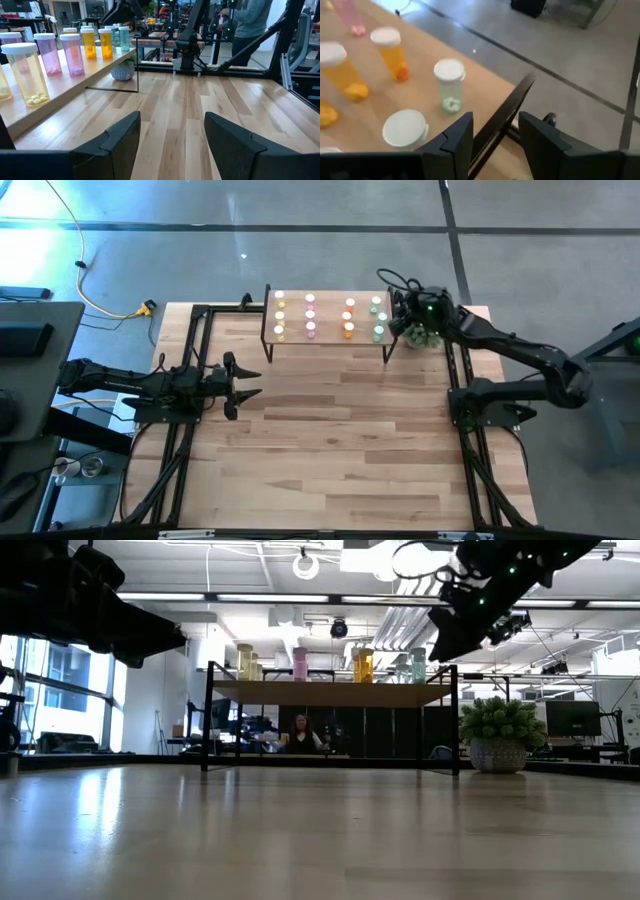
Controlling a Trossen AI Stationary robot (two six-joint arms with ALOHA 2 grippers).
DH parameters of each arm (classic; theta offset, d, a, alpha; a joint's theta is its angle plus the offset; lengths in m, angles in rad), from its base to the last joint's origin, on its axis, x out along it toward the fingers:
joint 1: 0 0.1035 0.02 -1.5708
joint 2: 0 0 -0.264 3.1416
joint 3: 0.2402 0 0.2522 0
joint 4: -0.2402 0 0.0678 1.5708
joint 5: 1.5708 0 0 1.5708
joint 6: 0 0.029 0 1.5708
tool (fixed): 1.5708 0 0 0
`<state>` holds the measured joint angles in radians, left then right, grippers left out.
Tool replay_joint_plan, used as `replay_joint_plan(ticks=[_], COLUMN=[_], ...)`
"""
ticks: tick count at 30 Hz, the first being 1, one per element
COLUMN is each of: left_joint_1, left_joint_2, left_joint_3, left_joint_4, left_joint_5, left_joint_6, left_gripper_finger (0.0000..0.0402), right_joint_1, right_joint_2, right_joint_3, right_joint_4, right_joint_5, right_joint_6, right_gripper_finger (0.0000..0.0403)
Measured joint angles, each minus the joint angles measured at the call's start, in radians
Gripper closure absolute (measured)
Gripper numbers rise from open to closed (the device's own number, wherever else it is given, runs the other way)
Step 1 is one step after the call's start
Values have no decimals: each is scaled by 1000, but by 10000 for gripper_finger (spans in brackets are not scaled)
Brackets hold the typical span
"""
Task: Pick and place medicine bottles onto shelf by color
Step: Adjust the blue pill bottle on the shelf
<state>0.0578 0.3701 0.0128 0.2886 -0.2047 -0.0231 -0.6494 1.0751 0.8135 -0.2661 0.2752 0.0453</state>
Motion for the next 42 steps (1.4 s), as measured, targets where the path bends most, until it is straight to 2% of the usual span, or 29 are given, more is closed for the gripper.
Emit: replay_joint_plan(ticks=[9, 42], left_joint_1=[0, 0], left_joint_2=[0, 0], left_joint_3=[0, 0], left_joint_4=[0, 0], left_joint_5=[0, 0], left_joint_6=[0, 0], left_gripper_finger=[190, 190], right_joint_1=[0, 1], right_joint_2=[80, 83], right_joint_3=[0, 1], right_joint_4=[0, -5], right_joint_5=[-4, -127], right_joint_6=[33, 161], right_gripper_finger=[253, 253])
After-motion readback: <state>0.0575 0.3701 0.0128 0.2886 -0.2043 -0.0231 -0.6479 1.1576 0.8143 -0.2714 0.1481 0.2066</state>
